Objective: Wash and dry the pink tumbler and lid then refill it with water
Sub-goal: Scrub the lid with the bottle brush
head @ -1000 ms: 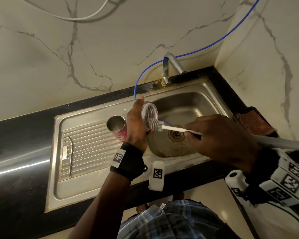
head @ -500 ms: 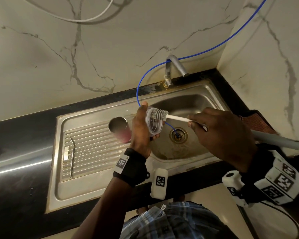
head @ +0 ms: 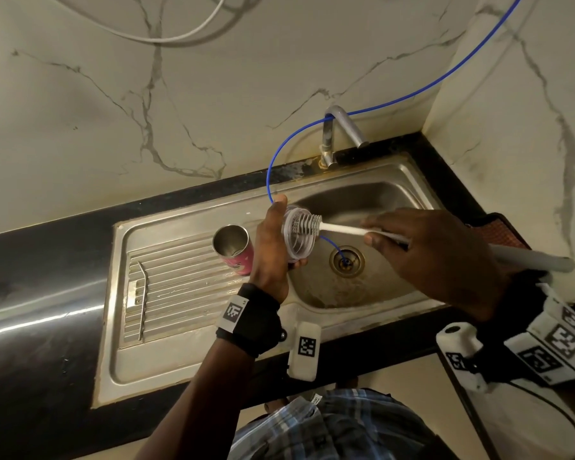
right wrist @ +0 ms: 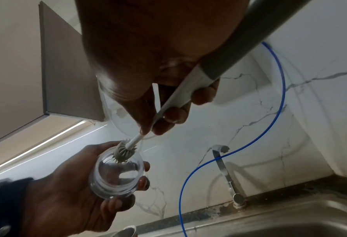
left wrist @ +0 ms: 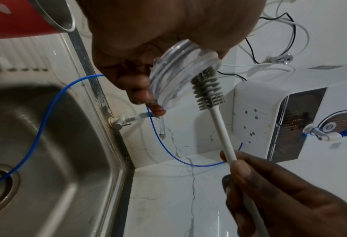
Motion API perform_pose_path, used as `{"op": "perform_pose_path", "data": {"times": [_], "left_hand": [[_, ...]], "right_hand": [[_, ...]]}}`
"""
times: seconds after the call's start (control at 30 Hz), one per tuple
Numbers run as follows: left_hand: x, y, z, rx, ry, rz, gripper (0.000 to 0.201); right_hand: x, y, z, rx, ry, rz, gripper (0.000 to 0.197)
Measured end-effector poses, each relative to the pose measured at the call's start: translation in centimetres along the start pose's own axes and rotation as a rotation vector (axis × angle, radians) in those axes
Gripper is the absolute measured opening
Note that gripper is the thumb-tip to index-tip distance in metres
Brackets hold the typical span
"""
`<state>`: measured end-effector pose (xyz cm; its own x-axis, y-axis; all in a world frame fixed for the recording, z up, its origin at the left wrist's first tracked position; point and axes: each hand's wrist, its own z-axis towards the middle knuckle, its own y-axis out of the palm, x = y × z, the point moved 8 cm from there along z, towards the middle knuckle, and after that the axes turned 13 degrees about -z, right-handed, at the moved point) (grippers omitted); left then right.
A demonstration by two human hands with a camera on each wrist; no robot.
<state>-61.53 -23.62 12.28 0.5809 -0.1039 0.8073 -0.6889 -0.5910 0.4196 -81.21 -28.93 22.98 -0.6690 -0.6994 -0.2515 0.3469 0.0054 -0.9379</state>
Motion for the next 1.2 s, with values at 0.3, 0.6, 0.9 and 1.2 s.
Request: {"op": "perform_pose_path", "data": {"times": [0.3,0.6,0.9,1.2], "left_hand": [[0.5,-0.5,0.5,0.018,0.031,-0.012,0.065],[0.3,-1.1,0.7,0.030,-0.008,-0.029,0.065],[0.0,-0.7,0.0,0.023,-0.015,-0.034,0.063],[1.5,-1.7,0.5,0.053,0.014,0.007,0.060]], "right_hand": [[-1.5,1.7,-1.1,-0.150,-0.118,-0.053,0.032],[-0.8,0.3,-1.0,-0.010,-0.175,-0.041,0.027],[-1.3,1.3,-0.2,-0.069,-0.058,-0.002,0.028],[-0.2,0.9,-0.5,-0.070,-0.037,-0.119,0.028]]}}
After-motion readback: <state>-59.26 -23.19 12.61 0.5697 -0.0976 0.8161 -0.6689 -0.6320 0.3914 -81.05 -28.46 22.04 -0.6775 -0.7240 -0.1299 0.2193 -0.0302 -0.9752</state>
